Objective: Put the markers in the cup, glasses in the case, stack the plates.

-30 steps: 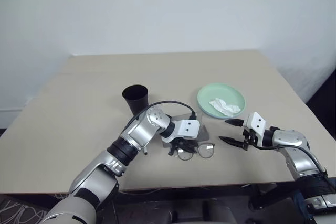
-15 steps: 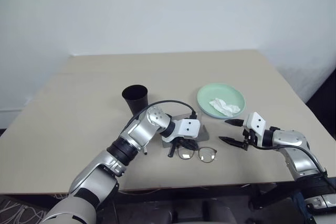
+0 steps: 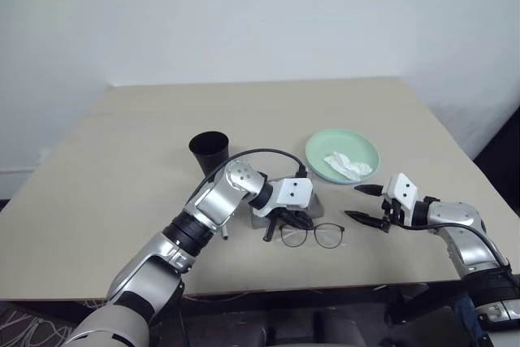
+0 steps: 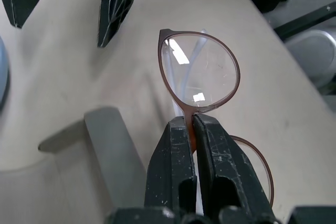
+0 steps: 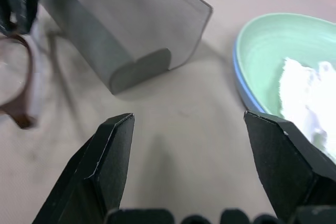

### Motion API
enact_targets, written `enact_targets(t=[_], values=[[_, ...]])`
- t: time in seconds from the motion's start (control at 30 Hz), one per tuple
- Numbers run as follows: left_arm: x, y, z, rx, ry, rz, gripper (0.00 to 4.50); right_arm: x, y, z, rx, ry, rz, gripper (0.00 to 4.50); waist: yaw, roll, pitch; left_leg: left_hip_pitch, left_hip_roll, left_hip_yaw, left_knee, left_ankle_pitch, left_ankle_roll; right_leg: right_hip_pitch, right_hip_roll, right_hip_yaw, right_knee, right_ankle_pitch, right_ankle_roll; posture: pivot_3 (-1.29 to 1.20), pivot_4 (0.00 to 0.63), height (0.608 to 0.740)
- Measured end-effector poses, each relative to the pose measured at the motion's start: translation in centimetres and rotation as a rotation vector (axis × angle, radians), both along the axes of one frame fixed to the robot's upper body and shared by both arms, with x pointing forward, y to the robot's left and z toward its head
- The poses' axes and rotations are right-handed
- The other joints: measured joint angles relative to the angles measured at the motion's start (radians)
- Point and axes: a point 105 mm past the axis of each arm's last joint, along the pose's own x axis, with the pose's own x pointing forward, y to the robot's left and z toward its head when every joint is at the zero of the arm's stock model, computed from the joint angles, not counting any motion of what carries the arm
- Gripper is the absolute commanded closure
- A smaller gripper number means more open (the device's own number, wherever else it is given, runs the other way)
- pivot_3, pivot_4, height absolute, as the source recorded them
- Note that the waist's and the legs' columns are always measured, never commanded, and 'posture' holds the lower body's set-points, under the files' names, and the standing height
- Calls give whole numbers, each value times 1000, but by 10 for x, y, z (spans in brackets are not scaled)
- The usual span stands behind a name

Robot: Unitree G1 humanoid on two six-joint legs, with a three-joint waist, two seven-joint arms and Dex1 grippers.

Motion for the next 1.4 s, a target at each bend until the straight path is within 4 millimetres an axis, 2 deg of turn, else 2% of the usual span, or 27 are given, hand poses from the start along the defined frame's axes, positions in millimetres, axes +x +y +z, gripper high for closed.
enact_targets(t=[0.27,0.5,0.63,0.77,0.9,1.13,1.3,1.4], values=[[6,2,11,-32,-15,41,4494,-1,-12,-7,-14,30,-18,880,-3,0,0,1,1,7,1,0,1,0,2,7,0,1,1,0,0,740],[30,3,48,-86,-126,100,4494,-1,-17,-13,-16,43,-27,880,-4,-1,0,2,3,16,1,-2,4,0,2,12,0,2,3,0,0,740],[43,9,56,-86,-166,151,4494,-2,-19,-14,-17,45,-29,880,-4,-1,0,4,4,18,1,-2,5,0,3,13,0,2,3,0,0,740],[58,24,48,-36,-187,230,4494,-2,-19,-15,-26,40,-26,880,-3,-1,0,4,4,19,1,-3,5,-1,4,14,0,2,3,0,0,740],[65,33,41,6,-208,262,4494,-2,-19,-16,-36,38,-23,880,-3,-1,0,4,4,19,1,-3,6,-1,4,14,-1,2,3,0,0,740],[67,36,30,68,-239,255,4494,-2,-19,-17,-38,37,-19,880,-3,-1,0,4,4,19,1,-4,7,-1,4,14,-1,2,3,0,0,740],[66,42,9,136,-253,250,4494,-2,-16,-17,-37,29,-12,880,-3,-1,0,4,5,20,1,-4,7,-1,4,15,-1,2,3,0,0,740],[66,41,5,152,-267,245,4494,-2,-16,-17,-36,26,-10,880,-3,-1,0,4,5,20,2,-4,7,-1,4,15,-1,2,3,0,0,740]])
